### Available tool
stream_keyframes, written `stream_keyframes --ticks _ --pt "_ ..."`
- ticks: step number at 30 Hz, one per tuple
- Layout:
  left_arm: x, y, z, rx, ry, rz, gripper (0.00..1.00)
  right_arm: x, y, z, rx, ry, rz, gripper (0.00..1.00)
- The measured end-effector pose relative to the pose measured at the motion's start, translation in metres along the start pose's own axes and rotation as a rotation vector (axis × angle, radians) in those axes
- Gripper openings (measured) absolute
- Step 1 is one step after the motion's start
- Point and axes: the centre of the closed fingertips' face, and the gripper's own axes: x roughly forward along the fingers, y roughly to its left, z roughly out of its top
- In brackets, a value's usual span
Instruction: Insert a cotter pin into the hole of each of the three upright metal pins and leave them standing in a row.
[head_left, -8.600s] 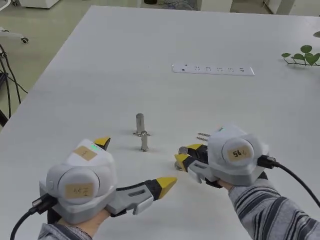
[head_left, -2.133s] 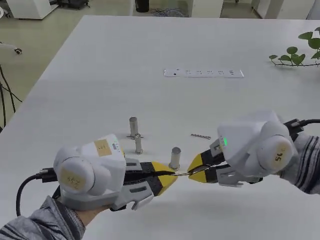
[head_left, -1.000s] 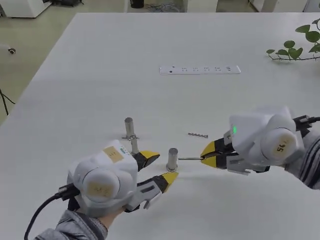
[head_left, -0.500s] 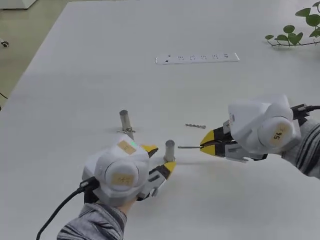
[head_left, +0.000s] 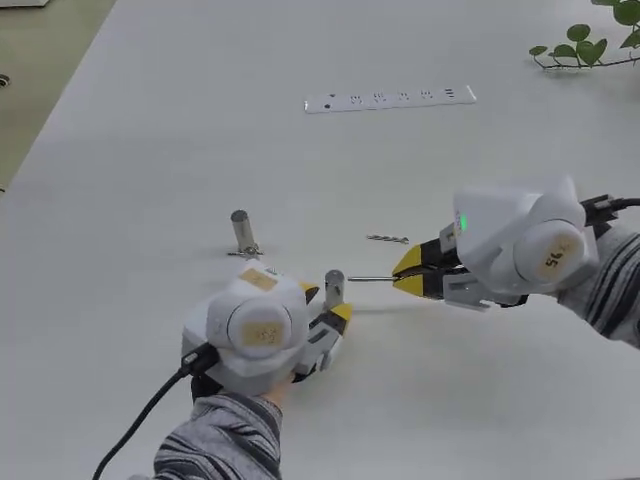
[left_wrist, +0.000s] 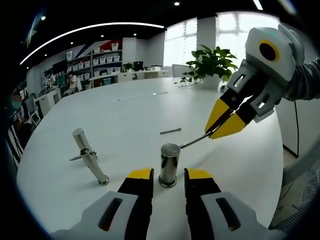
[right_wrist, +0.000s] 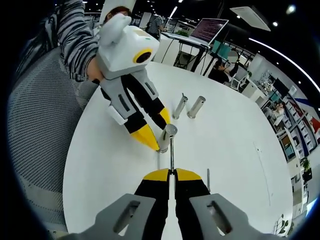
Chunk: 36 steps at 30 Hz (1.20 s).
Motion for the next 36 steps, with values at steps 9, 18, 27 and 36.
stream_keyframes --ticks 9,18,27,36 --pt "0.003 0.002 -0.003 -0.022 0.010 0.024 0.18 0.002 0.000 0.005 0.006 -0.029 0.008 0.00" --pt "0.006 0.002 -0.002 -0.027 0.007 0.013 0.14 0.003 0.001 0.008 0.003 -0.040 0.016 0.00" --pt "0.007 0.000 0.000 -0.031 0.002 0.003 0.11 0.008 0.004 0.015 -0.031 -0.043 0.038 0.00" --pt "0.007 0.002 -0.002 -0.020 0.007 0.008 0.10 0.011 0.005 0.016 -0.024 -0.039 0.049 0.00"
